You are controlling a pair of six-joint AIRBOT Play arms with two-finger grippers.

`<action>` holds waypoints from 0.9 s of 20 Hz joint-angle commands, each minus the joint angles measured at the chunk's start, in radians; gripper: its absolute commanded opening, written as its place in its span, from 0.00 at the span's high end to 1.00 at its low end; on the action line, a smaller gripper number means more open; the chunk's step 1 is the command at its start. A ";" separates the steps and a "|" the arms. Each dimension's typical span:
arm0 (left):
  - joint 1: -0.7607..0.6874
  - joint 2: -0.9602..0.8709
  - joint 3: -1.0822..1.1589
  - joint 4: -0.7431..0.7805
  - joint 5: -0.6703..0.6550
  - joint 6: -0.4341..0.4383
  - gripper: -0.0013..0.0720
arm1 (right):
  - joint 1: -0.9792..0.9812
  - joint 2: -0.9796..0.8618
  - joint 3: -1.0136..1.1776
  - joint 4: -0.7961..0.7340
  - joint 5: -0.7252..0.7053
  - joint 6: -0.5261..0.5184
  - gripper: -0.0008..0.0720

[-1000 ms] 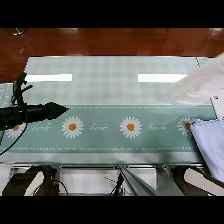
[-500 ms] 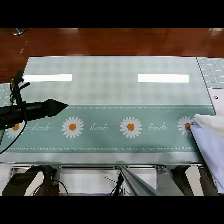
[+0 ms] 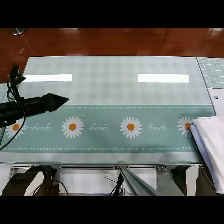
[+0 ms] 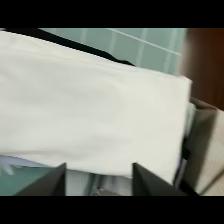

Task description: Fold the shirts.

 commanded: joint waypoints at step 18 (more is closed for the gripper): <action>-0.441 -0.373 0.373 0.956 0.051 -0.448 0.96 | 1.365 -0.659 0.024 -0.120 -0.381 0.188 0.95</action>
